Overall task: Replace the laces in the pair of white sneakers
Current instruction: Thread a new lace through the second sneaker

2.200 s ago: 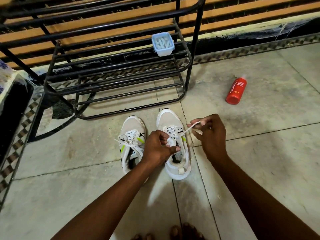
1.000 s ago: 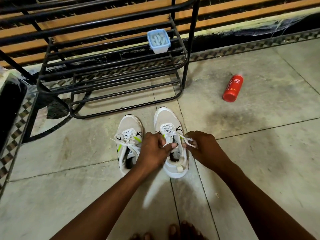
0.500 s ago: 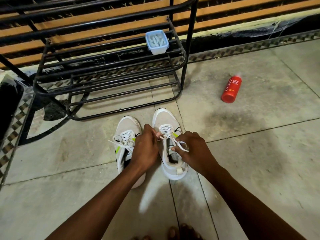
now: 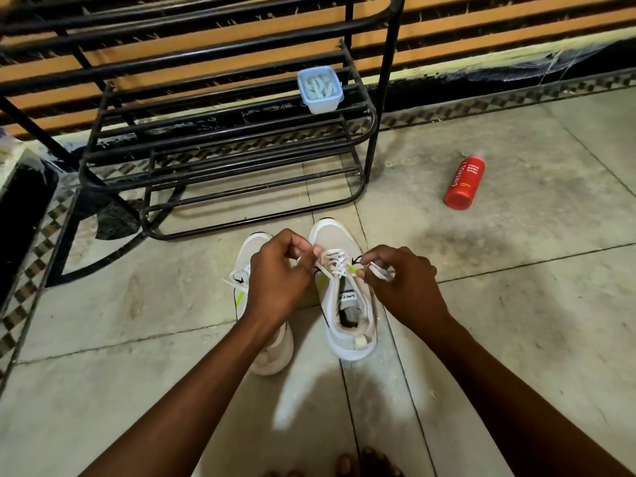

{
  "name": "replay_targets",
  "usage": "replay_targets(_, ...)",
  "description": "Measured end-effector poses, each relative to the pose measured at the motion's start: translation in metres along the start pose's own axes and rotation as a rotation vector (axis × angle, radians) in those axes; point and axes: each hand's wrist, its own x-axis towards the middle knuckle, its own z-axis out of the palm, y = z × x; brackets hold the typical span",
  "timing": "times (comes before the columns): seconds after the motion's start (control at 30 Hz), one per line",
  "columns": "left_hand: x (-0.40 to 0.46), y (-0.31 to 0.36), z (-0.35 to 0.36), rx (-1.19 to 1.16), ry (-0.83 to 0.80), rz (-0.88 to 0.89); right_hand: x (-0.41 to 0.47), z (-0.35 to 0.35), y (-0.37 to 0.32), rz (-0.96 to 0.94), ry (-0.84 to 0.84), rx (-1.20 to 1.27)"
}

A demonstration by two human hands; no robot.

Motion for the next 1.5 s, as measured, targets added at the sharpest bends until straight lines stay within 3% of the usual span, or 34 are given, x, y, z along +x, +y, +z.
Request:
replay_targets(0.13, 0.003, 0.014, -0.015, -0.104, 0.008, 0.024, 0.008, -0.01, -0.011, 0.054, -0.115, 0.251)
replay_targets(0.27, 0.002, 0.034, -0.023, -0.211, -0.016, 0.051, 0.01, -0.02, -0.025, 0.112, -0.093, 0.484)
replay_targets(0.43, -0.004, 0.058, -0.027, -0.393, -0.038, 0.092, 0.012, -0.035, -0.042, 0.136, -0.036, 0.575)
replay_targets(0.67, -0.007, 0.08, -0.033, -0.738, -0.082, -0.021, 0.008, -0.056, -0.068, 0.126, -0.031, 0.623)
replay_targets(0.9, -0.017, 0.097, -0.043, -0.767, -0.06, -0.019, 0.007, -0.082, -0.097, 0.038, -0.023, 0.629)
replay_targets(1.27, -0.026, 0.121, -0.062, -0.605, 0.037, 0.02, 0.009, -0.1, -0.141, -0.066, 0.043, 0.647)
replay_targets(1.5, -0.021, 0.131, -0.072, -0.618, -0.027, -0.023, 0.005, -0.101, -0.159, -0.101, 0.049, 0.594)
